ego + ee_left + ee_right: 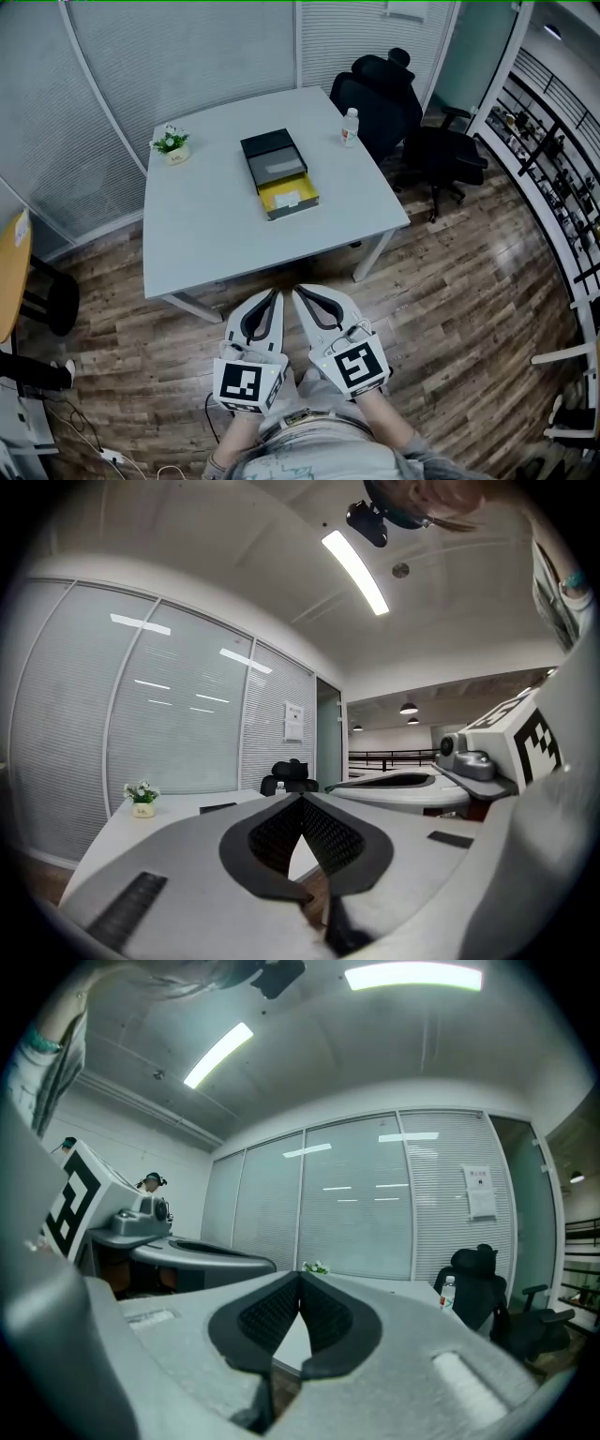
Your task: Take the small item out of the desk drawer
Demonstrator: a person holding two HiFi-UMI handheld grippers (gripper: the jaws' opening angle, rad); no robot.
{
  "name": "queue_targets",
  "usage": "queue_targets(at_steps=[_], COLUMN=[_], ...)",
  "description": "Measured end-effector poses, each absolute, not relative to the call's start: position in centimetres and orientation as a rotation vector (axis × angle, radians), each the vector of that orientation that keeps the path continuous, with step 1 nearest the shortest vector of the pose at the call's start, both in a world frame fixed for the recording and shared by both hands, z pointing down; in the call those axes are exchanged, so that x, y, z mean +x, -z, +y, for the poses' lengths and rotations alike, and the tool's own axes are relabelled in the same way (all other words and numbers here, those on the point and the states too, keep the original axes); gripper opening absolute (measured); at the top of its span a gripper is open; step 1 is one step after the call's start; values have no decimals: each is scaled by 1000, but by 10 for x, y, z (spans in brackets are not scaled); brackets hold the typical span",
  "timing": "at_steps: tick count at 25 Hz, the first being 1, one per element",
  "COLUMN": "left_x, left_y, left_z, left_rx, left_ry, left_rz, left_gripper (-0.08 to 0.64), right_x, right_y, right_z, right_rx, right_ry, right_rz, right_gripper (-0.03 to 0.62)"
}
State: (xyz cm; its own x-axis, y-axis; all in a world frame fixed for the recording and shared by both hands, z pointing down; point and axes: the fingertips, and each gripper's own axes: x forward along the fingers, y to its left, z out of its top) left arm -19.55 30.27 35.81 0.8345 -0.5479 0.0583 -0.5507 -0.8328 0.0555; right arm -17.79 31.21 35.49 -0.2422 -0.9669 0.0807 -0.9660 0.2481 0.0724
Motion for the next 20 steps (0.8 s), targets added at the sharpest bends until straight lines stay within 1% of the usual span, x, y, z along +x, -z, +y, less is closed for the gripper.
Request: queue_targets(at_steps=[8, 15, 20], left_x=[-178, -152, -137], left_y=[-362, -367, -368], left_z=[250, 170, 125], left_rx=[2945, 2934, 2940], left_ry=[-35, -29, -40], left_rz=[-833, -756, -698], left_gripper=[-2, -2, -3], right_x=[-158, -133, -118], right_y=[-363, -369, -374], right_z=[261, 179, 132], right_rx=[1910, 1950, 1969], right_ry=[18, -43, -23], right_rz=[-2339, -2311, -2275], right_gripper=[3, 3, 3])
